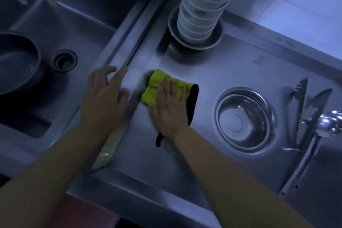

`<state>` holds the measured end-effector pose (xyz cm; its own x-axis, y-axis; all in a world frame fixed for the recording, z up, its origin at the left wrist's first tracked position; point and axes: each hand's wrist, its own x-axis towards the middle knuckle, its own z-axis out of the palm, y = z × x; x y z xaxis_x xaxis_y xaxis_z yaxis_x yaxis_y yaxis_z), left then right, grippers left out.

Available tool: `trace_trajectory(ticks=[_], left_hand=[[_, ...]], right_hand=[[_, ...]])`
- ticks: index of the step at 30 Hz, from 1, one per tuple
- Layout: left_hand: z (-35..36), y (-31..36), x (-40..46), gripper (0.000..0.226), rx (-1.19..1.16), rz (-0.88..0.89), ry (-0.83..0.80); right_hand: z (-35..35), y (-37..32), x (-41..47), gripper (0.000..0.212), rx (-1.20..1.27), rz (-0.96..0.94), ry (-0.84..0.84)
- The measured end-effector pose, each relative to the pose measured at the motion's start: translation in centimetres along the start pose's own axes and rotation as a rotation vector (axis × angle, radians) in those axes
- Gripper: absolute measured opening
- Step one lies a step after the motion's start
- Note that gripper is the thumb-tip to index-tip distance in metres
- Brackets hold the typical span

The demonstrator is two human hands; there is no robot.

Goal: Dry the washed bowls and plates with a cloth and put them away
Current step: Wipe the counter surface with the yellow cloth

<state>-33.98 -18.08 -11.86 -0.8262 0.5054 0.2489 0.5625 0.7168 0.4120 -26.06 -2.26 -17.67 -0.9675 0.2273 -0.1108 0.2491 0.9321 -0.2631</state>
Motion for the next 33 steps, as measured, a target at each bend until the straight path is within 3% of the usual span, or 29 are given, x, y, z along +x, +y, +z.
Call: trace_trajectory(ticks=[8,13,18,27,29,33], left_hand=[[-3.9,-1.2,-5.9,0.044,0.056,-0.116,0.065],[-5.0,0.9,-10.5,0.043,0.09,-0.146,0.034],[-3.7,6.8,-14.1,0.047,0.071,-0.152,-0.039],[0.5,18.1,-19.9,0.046,-0.011,-0.014,-0.138],[0.8,18.7,-21.1,0.045,-0.005,-0.015,-0.138],[-0.1,18.5,-23.1,0.043,0.004,-0.072,-0.12]], right_hand=[[2.4,-6.9,-8.9,0.074,0.052,-0.277,-0.126],[2.4,-7.0,-14.4,0.054,0.282,-0.415,-0.187],[1.1,-0.5,-20.3,0.053,0.341,-0.374,-0.168],[-2.3,15.2,-27.7,0.08,-0.002,-0.018,-0.064],[-2.7,15.8,-27.4,0.075,0.074,0.035,-0.067],[-2.8,13.0,-28.7,0.063,0.463,0.098,-0.121]])
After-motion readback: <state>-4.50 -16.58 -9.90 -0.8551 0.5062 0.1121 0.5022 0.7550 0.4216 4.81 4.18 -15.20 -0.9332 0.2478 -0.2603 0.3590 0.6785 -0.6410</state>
